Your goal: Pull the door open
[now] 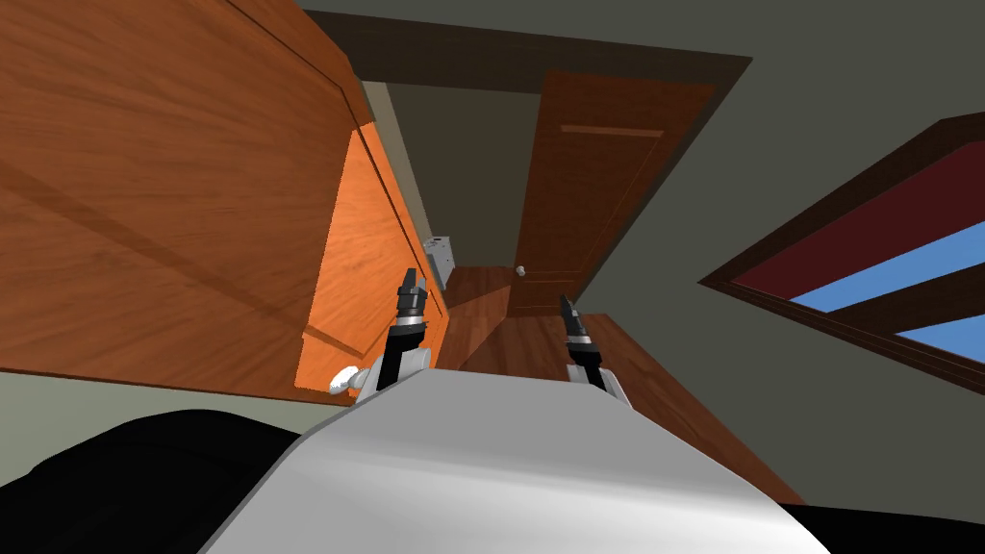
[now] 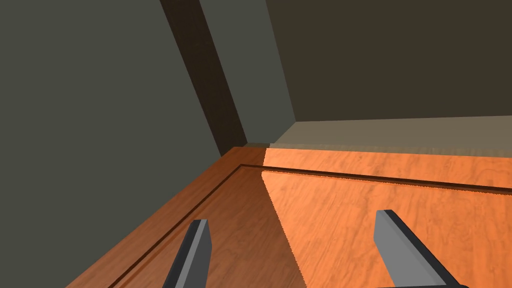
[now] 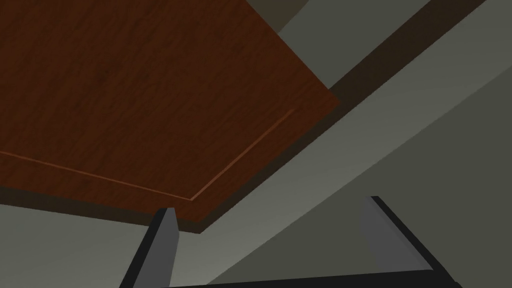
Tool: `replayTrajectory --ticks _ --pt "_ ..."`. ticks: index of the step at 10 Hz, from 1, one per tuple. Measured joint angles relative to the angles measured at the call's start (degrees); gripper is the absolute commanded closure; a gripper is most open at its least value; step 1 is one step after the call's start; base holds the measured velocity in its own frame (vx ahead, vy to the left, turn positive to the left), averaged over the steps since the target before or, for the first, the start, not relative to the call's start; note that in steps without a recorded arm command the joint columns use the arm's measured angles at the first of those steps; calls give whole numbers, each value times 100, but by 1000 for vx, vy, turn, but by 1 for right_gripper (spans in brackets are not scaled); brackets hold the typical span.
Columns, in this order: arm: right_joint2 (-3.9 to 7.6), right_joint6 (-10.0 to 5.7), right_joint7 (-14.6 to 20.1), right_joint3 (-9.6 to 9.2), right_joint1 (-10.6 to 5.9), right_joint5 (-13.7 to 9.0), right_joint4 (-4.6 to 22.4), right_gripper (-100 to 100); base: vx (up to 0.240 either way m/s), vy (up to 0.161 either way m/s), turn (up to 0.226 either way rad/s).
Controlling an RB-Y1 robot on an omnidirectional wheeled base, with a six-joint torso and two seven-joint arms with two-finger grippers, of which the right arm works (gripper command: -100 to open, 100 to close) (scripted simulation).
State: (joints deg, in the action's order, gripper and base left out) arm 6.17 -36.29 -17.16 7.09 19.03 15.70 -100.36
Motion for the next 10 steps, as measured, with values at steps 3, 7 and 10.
replayTrajectory --ticks 3,7,10 --pt "41 -102 -308 68 -130 106 392 -100 101 25 -1" --pt "76 -272 -732 150 -246 251 906 -100 101 12 -1" --pt "95 -435 -1065 218 -359 359 1341 -100 96 16 -2"
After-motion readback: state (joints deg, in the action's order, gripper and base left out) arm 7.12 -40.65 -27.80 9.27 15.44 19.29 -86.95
